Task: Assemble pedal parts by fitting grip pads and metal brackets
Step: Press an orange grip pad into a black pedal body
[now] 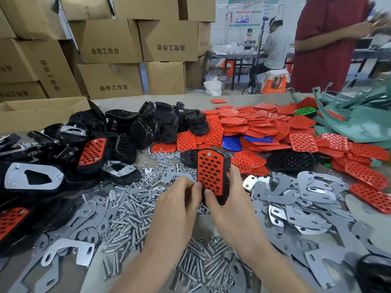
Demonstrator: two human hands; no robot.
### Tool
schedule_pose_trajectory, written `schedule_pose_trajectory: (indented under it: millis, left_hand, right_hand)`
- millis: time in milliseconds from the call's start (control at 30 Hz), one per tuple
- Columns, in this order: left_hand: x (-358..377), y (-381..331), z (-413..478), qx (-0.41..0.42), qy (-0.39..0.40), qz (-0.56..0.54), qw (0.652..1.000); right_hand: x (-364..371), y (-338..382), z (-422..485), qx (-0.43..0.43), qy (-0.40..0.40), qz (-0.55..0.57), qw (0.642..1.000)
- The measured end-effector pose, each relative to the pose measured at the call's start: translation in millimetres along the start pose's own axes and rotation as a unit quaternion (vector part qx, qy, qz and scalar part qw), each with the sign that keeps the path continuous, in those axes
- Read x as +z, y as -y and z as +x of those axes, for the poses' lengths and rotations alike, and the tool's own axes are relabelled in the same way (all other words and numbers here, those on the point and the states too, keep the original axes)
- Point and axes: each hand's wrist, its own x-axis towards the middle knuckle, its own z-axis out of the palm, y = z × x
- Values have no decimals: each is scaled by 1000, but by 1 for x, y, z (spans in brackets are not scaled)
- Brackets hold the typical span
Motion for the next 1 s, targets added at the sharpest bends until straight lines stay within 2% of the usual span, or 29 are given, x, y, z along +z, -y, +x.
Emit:
schedule_pose_trajectory:
  millis: [167, 267, 433, 633, 700, 900, 1000]
  left_hand:
    - [-5, -1, 1, 70, 33, 63, 995]
    - [-9, 1, 3, 83, 45, 80, 992]
    - [-9, -1, 1, -18, 32, -49, 998]
    - [-4, 0, 2, -59, 26, -91, 994]
    - [-4, 1, 1, -41, 25, -69, 996]
    - [-12, 6, 2, 83, 58, 48, 994]
    - [-13, 6, 4, 92, 67, 45, 992]
  right_hand:
    - [-1, 0, 0, 2, -9, -4, 1000]
    - [-2, 1, 0, 2, -7, -5, 1000]
    - [-3, 3, -1, 3, -8, -7, 1000]
    - [-2, 2, -2, -4, -3, -27, 1000]
    - [-2, 0, -2, -1, -1, -30, 1000]
    - [-4, -2, 1, 11, 8, -29, 1000]
    - [-5, -2, 1, 11, 6, -21, 1000]
